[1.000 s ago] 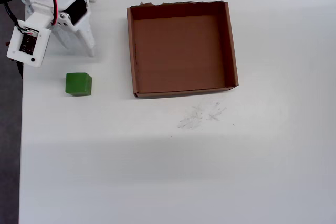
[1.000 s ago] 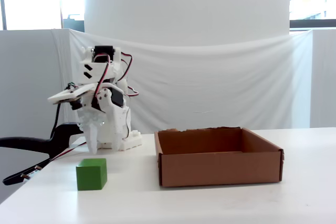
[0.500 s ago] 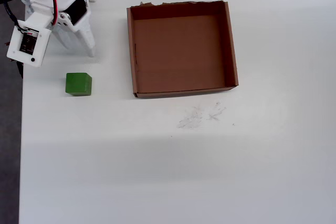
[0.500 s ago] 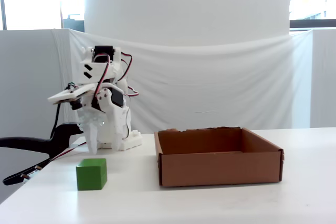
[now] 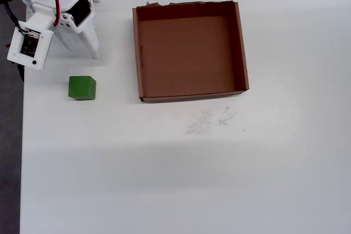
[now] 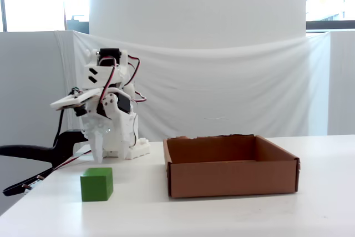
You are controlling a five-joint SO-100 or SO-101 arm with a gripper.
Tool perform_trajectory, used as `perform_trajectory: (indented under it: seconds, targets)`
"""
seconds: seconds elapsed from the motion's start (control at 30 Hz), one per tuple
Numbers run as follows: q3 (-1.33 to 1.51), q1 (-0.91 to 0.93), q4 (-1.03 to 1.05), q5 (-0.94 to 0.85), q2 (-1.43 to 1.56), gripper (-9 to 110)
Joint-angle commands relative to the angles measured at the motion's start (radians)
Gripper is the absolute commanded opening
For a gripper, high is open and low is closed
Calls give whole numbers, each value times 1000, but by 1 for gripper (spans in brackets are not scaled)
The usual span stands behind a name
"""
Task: Grasp a green cube and put it in a box.
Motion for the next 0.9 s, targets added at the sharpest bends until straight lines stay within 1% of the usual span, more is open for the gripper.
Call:
perform_trajectory:
  seconds: [0.0, 0.33, 0.5, 0.67, 0.87]
  targets:
    - [-3, -6, -5, 9, 5, 21]
    - [-3, -11, -5, 9, 5, 21]
    - [-5, 5, -6, 9, 0, 19]
    - [-11, -9, -54, -2, -51, 19]
    - [-173, -23, -124, -40, -225, 19]
